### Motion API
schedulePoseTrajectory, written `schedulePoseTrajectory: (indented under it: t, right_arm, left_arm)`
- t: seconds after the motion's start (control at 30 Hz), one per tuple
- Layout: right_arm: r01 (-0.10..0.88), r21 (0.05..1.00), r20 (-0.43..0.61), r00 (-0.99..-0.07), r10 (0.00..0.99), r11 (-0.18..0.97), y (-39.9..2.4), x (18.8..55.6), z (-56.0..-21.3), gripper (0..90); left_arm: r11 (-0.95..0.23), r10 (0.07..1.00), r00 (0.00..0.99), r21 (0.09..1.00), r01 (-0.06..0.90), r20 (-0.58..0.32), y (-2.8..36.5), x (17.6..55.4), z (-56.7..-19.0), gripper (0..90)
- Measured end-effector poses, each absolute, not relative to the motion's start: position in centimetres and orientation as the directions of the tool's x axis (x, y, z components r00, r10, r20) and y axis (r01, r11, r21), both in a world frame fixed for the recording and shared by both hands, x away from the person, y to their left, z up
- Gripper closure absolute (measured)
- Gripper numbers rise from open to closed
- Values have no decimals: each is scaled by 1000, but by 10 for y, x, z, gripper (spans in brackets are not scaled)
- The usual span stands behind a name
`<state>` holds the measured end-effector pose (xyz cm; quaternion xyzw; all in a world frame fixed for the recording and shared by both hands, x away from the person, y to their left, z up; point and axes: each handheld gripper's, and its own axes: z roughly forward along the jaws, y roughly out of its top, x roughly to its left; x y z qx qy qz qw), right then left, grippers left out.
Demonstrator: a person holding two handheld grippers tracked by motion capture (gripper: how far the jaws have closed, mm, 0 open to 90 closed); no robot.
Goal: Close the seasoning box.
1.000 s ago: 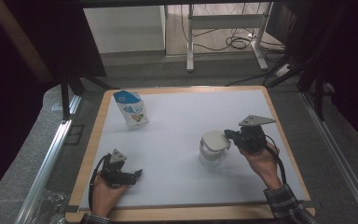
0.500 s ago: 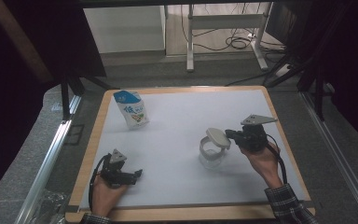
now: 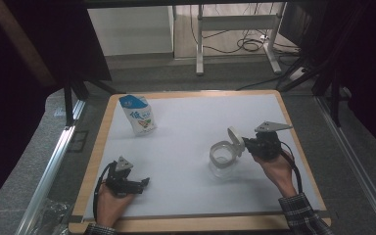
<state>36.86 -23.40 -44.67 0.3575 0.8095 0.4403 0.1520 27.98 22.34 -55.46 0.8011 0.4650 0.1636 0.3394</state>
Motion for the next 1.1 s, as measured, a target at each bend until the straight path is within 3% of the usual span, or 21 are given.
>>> schedulePoseTrajectory:
  t: [0.37, 1.1]
  right_arm:
    - [437, 817, 20, -673, 739, 376, -241, 368, -453, 885]
    - [451, 821, 14, -630, 776, 351, -265, 345, -469, 680]
  left_arm:
    - [-335, 858, 512, 697, 635, -54, 223, 280, -555, 46]
    - [-322, 865, 498, 693, 646, -63, 222, 281, -553, 52]
